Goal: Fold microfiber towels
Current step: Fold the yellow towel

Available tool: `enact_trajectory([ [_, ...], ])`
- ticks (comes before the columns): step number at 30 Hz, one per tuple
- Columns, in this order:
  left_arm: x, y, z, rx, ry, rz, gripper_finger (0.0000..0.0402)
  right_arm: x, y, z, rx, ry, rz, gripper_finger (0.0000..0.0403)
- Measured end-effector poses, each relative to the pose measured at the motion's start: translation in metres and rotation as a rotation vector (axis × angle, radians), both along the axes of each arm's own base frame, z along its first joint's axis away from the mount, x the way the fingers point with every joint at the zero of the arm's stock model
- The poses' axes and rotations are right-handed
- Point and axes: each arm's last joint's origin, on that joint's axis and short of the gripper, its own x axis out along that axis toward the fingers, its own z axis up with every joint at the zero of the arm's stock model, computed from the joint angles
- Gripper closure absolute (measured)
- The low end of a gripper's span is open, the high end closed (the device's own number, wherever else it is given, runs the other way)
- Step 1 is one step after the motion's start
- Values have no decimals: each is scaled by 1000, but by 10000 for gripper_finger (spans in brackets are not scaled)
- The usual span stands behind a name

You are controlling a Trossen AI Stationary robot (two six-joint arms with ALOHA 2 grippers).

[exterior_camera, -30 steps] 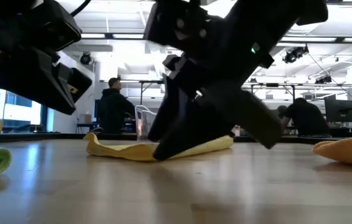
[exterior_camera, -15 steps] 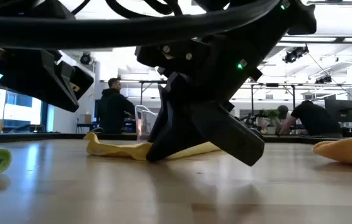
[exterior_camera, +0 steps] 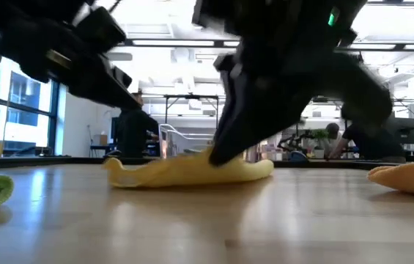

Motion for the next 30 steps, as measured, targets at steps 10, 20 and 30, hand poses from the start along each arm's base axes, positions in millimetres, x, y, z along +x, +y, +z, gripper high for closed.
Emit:
enact_trajectory([
  [10,31,45,-22,60,-90,-57,402,-18,4,40,115,-52,-121,402],
  [20,47,76,-41,112,-134,16,401,-33,-13,70,111,-107,-334,402],
  [30,19,94,-31,76,-216,154,401,-33,-65,70,84,-73,-637,402],
])
